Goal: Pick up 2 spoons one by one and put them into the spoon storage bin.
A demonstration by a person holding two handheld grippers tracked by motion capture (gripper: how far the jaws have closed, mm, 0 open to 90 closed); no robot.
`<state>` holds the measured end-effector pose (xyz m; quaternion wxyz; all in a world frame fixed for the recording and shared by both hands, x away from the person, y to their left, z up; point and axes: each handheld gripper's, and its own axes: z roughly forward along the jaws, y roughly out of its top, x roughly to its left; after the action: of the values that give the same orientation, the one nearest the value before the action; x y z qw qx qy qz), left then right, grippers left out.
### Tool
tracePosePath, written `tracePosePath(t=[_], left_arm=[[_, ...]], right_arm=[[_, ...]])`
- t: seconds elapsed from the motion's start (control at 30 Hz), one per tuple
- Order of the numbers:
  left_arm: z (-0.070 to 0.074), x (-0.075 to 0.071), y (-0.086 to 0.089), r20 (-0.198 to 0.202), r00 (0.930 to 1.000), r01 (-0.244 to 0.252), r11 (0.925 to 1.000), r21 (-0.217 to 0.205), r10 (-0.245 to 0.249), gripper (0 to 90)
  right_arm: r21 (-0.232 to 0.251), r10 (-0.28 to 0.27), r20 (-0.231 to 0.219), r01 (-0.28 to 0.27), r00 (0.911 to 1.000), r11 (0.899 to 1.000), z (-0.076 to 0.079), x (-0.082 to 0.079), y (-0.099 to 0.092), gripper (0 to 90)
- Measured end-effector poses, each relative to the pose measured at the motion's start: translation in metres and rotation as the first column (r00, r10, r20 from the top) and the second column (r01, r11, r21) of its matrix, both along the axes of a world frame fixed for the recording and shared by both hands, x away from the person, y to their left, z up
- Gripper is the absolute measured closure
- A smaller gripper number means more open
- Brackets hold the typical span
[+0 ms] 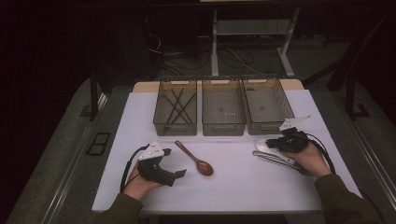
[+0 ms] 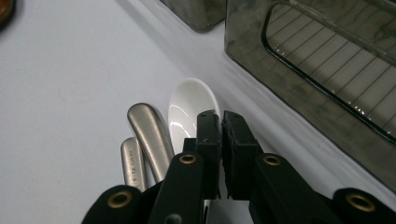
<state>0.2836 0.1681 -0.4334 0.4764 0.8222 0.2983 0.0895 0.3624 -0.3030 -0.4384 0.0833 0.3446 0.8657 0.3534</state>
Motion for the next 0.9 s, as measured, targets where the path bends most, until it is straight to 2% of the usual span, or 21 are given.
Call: tracePosePath(t=[0.2, 0.47, 0.9], left_arm=[[0.000, 0.000, 0.000, 0.001, 1.0000, 0.000, 1.0000, -0.002, 0.000, 0.0], [-0.001, 0.000, -0.001, 0.006, 0.9999, 0.010, 0.9999, -0.002, -0.010, 1.7], [0.000, 0.000, -0.001, 0.007, 0.9998, 0.016, 0.9999, 0.002, -0.016, 1.5]], right_arm=[[-0.014, 0.004, 0.021, -0.004, 0.9998, 1.000, 0.003, -0.001, 0.001, 85.3], [0.024, -0.013, 0.054, 0.011, 0.9985, 1.000, 0.016, -0.003, -0.003, 85.5], [0.056, -0.022, 0.096, 0.016, 0.9951, 0.998, 0.034, -0.002, -0.002, 85.8]])
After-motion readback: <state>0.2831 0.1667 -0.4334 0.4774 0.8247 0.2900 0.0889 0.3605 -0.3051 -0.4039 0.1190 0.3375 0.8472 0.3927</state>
